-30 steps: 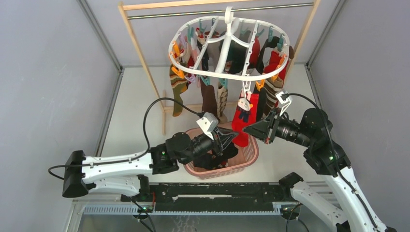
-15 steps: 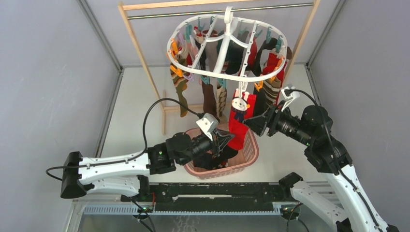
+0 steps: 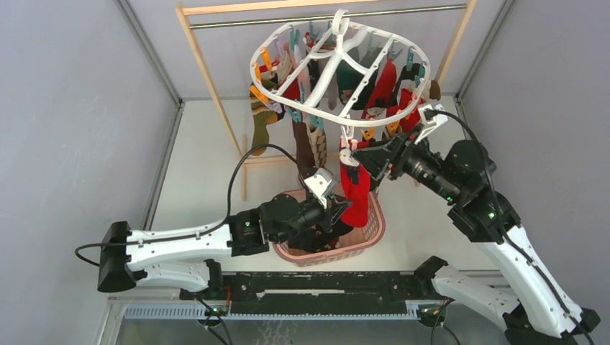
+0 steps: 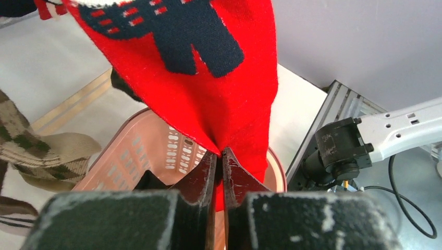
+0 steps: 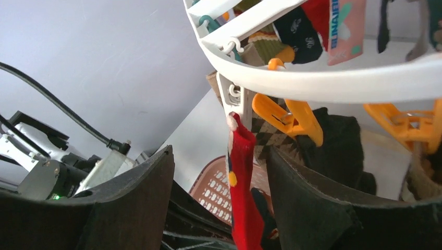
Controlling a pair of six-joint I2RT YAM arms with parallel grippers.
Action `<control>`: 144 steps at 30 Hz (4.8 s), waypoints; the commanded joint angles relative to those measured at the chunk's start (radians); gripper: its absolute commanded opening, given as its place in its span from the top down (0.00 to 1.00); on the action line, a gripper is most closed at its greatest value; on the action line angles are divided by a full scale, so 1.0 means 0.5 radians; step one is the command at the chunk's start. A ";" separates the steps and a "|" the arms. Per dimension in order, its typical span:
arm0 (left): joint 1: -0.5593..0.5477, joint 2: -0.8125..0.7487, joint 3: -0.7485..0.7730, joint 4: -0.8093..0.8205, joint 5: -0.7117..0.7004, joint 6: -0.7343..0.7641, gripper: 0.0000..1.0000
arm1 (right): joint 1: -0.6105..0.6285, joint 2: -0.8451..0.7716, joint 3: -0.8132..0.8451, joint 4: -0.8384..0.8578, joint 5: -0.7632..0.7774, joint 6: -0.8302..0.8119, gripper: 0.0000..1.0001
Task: Remove the socks clipped to the hanger
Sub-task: Remove the sock from the hanger, then place the sock in the bin.
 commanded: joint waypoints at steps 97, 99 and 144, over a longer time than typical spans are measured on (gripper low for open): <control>0.010 -0.099 -0.262 -0.390 -0.258 -0.279 0.71 | 0.631 0.609 0.597 -0.139 1.370 -0.383 0.85; 0.010 -0.086 -0.276 -0.424 -0.269 -0.320 0.70 | 0.633 0.603 0.594 -0.140 1.363 -0.383 0.85; 0.011 -0.237 -0.383 -0.486 -0.357 -0.428 0.34 | 0.639 0.081 -0.099 -0.290 1.760 -0.264 0.34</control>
